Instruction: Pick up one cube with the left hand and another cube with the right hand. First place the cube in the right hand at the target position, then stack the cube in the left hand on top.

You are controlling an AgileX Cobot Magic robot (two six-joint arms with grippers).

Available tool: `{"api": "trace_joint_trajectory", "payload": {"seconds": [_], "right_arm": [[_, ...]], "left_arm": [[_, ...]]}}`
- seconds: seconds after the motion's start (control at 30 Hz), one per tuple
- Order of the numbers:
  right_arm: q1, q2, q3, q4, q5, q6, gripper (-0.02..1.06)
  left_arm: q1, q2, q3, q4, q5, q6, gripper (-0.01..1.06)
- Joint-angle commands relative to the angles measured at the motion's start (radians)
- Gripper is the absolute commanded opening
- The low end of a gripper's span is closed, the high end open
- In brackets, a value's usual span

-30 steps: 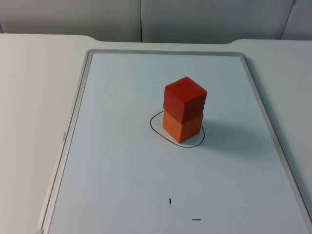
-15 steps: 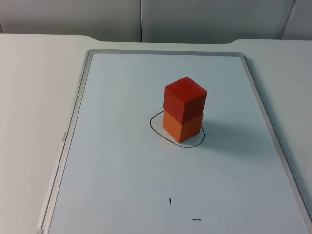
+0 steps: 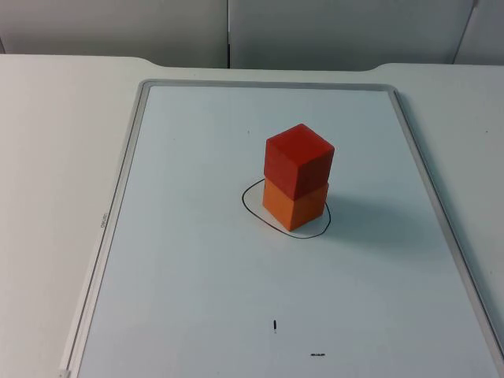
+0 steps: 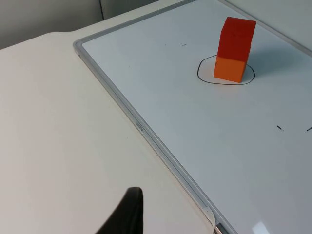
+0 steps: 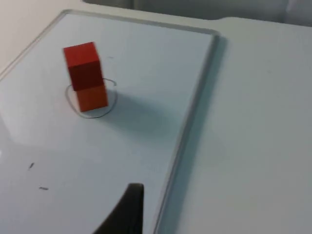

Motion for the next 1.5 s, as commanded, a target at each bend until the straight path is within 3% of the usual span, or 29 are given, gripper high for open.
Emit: {"api": "trace_joint_trajectory", "payload": {"seconds": [0.0,0.13,0.23,0.83,1.27,1.47], "right_arm": [[-0.093,-0.003,0.009,0.002,-0.008,-0.009,1.05],[-0.189,-0.003,0.009,0.002,-0.008,-0.009,1.05],[-0.210,-0.003,0.009,0.002,-0.008,-0.009,1.05],[-0.212,-0.003,0.009,0.004,-0.008,-0.009,1.05],[-0.212,-0.003,0.009,0.004,-0.008,-0.009,1.05],[-0.212,-0.003,0.009,0.004,-0.008,-0.009,1.05]], "left_arm": [[-0.005,-0.004,0.002,-0.008,-0.006,-0.002,1.05],[-0.005,-0.004,0.002,-0.008,-0.006,-0.002,1.05],[-0.005,-0.004,0.002,-0.008,-0.006,-0.002,1.05],[0.012,-0.004,0.002,-0.010,-0.006,-0.002,1.05],[0.406,-0.004,0.002,-0.010,-0.006,-0.002,1.05],[0.516,-0.004,0.002,-0.010,-0.006,-0.002,1.05]]}}
